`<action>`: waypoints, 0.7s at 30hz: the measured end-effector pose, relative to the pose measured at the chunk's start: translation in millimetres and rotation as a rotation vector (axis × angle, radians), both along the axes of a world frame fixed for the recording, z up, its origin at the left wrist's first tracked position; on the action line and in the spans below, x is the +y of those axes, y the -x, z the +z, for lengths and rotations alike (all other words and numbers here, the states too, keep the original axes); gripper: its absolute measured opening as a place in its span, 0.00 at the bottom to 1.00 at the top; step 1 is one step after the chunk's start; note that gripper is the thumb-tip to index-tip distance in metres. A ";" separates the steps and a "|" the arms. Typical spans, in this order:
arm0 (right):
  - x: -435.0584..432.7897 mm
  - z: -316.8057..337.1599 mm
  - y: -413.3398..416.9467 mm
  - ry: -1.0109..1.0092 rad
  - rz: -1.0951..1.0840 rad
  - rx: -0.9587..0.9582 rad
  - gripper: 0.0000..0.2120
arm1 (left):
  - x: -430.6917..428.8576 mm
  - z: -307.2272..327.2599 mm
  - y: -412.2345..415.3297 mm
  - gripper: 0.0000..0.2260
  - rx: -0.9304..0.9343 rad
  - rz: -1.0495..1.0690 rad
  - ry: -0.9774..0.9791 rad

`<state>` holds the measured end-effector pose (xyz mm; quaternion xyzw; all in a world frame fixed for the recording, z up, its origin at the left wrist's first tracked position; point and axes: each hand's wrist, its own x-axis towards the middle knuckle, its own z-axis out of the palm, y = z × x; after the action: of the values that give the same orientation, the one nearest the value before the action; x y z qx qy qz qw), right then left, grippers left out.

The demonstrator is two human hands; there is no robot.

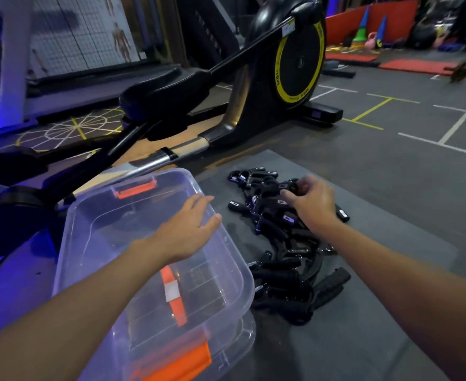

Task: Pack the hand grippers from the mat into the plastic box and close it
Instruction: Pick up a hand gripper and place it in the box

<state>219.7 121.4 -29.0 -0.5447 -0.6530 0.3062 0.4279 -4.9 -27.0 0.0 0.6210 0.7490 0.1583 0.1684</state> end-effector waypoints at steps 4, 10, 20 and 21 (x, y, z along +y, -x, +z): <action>-16.7 44.3 -8.1 0.003 -0.022 0.123 0.12 | -8.1 27.1 6.5 0.26 0.047 -0.066 -0.082; -78.2 90.2 11.6 0.092 0.142 0.461 0.09 | -35.8 65.6 18.0 0.25 0.121 -0.173 -0.278; -151.5 135.9 74.9 0.279 0.344 0.651 0.08 | -102.1 86.7 84.6 0.16 0.102 -0.200 -0.451; -153.8 136.9 79.9 0.298 0.360 0.662 0.09 | -105.9 89.2 89.4 0.15 0.100 -0.196 -0.478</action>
<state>139.8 -32.3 107.9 -0.3495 -0.5132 0.6266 0.4709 -94.3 -132.9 89.2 0.7198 0.6340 0.2827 -0.0057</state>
